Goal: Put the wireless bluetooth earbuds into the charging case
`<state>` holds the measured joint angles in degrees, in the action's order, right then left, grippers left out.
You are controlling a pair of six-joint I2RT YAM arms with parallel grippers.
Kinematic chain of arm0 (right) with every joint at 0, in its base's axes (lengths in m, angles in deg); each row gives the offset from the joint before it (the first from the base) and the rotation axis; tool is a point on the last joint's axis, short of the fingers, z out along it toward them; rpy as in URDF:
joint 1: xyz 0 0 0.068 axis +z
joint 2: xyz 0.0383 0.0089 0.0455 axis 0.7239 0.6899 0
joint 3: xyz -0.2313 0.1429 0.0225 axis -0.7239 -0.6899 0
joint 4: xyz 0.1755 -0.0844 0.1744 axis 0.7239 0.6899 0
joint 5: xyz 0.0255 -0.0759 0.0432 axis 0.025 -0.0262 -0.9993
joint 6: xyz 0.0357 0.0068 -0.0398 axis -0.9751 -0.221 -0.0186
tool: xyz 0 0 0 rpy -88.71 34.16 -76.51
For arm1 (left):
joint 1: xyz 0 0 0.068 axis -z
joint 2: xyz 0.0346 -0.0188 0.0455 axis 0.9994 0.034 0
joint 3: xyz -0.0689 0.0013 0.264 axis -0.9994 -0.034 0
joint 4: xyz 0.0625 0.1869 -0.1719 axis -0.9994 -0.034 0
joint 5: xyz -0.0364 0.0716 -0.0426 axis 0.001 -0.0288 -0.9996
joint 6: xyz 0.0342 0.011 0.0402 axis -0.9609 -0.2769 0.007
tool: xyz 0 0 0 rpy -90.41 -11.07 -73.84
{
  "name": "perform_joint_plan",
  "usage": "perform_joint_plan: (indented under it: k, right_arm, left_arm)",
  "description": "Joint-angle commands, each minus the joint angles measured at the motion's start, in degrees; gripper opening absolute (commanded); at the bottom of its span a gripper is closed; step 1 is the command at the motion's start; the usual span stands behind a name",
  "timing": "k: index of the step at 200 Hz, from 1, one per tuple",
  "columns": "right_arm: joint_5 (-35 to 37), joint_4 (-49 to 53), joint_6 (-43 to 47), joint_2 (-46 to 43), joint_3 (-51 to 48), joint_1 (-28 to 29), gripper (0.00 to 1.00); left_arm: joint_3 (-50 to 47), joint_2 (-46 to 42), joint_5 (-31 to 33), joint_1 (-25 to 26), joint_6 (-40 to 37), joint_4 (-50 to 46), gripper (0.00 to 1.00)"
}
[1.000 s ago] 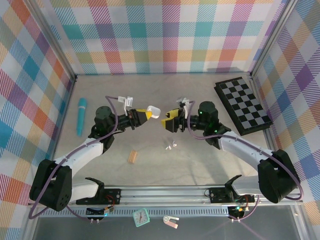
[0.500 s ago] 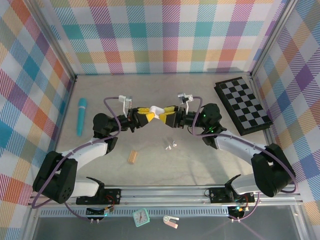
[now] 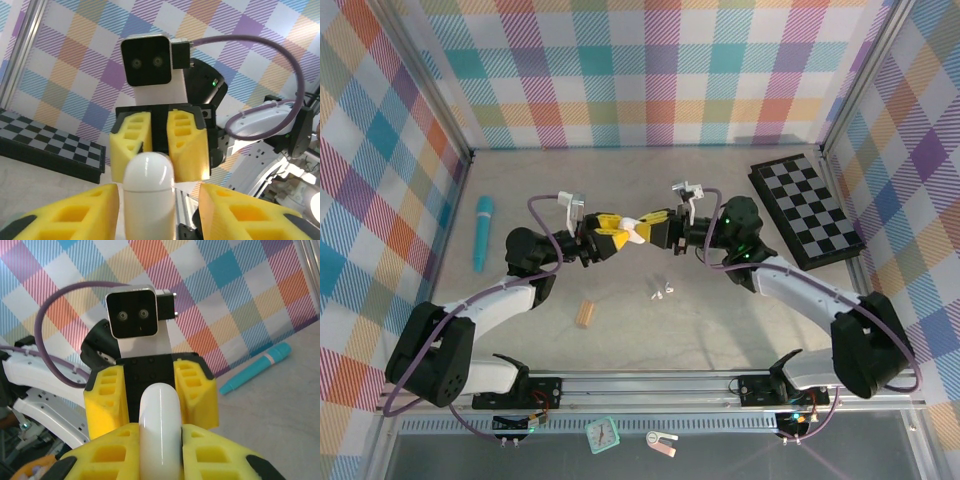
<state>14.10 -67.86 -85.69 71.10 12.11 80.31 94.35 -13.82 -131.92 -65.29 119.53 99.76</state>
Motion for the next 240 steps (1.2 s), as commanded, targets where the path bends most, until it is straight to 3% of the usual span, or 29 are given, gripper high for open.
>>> perform_joint_plan:
  k: [1,37,64,75,121,172,240]
  right_arm:
    - [0.65,17.67,13.18,-4.81,4.62,0.5,0.08]
    - [2.85,37.36,25.34,-8.47,10.07,0.55,0.08]
    - [2.81,50.94,33.51,-8.71,15.42,0.67,0.09]
    - [2.68,55.19,36.21,-8.58,17.18,0.77,0.09]
    - [-0.31,64.21,43.13,-7.43,21.31,0.95,0.07]
    - [-1.53,66.01,44.29,-7.34,21.06,1.14,0.07]
    - [-0.45,60.85,42.16,-8.48,18.2,1.12,0.07]
  left_arm:
    - [0.86,-1.67,-0.15,0.68,-6.7,-1.67,0.56]
    - [2.09,-5.72,0.83,2.98,-22.4,-18.99,0.67]
    - [5.79,-10.45,4.29,8.07,-42.56,-44.82,0.7]
    - [7.24,-11.19,4.86,9.63,-46.84,-50.56,0.7]
    - [9.85,-8.2,-0.98,11.76,-46.21,-52.36,0.64]
    - [10.59,-7.71,-1.28,12.3,-45.5,-51.31,0.53]
    - [9.16,-6.63,-2.64,12.3,-37.42,-39.7,0.4]
